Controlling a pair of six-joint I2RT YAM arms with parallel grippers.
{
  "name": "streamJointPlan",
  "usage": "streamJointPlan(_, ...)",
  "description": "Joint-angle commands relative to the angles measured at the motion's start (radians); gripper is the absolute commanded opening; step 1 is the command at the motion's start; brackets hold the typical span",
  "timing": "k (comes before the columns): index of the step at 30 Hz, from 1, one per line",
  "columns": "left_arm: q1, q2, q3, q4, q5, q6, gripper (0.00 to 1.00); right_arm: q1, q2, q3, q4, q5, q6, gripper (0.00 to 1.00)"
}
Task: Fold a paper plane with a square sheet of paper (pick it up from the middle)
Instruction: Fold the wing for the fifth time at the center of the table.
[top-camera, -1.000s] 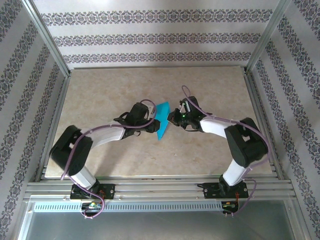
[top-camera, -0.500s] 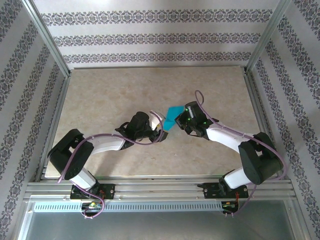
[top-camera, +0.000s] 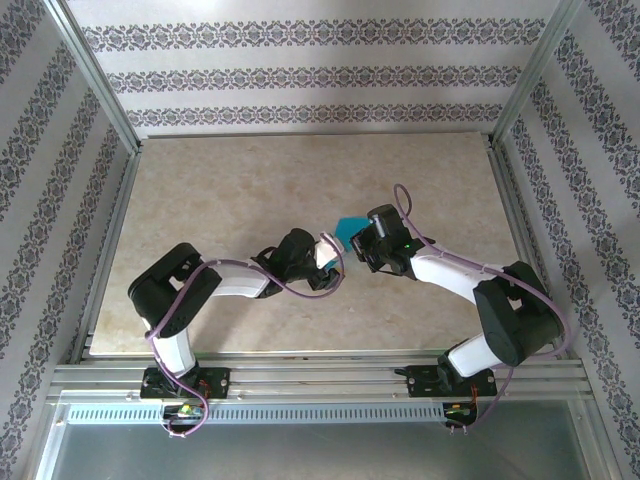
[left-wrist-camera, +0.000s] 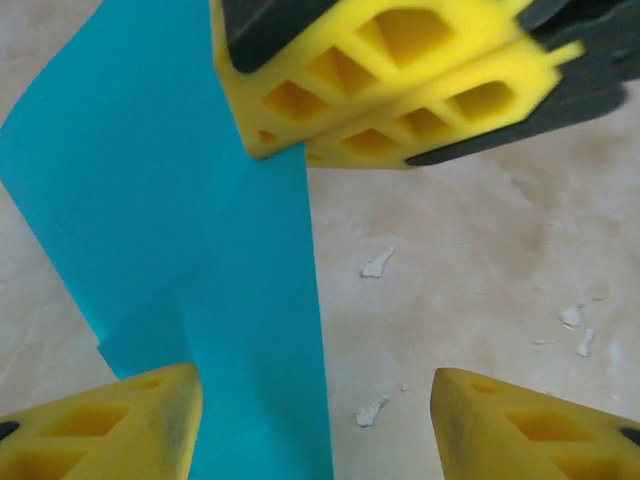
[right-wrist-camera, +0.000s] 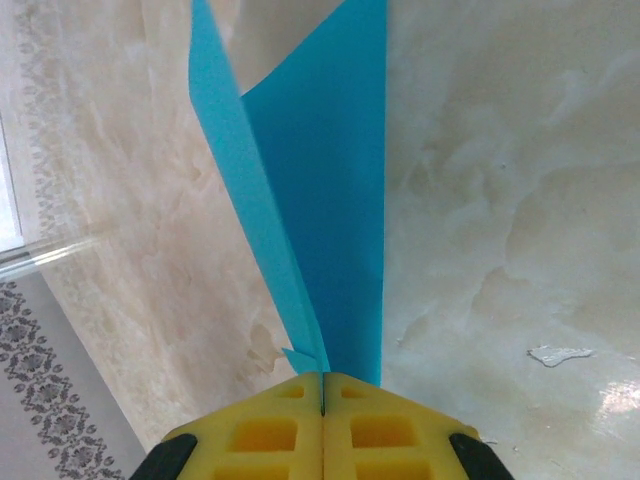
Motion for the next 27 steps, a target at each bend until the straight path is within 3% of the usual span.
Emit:
streamJointPlan(1,-0.013,0.026,0.026,0.035,-0.081,0.064,0.56,0.013,0.007,-0.002,-0.013,-0.015,0.038,0.08)
streamJointPlan(10,-0.014,0.033,0.014,0.064,-0.123,0.08,0.36,0.006,0.017,-0.003,-0.014,-0.055,0.047,0.1)
streamJointPlan(17,-0.014,0.038,0.02,0.063,-0.109,0.069,0.32,0.001,0.037,0.0,-0.013,-0.087,0.046,0.11)
streamJointPlan(22,-0.014,0.042,0.026,0.053,-0.109,0.071,0.23,-0.001,0.044,0.0,-0.013,-0.094,0.044,0.11)
streamJointPlan(27,-0.013,0.042,0.026,0.035,-0.099,0.062,0.15,-0.011,0.042,0.0,-0.013,-0.103,0.033,0.19)
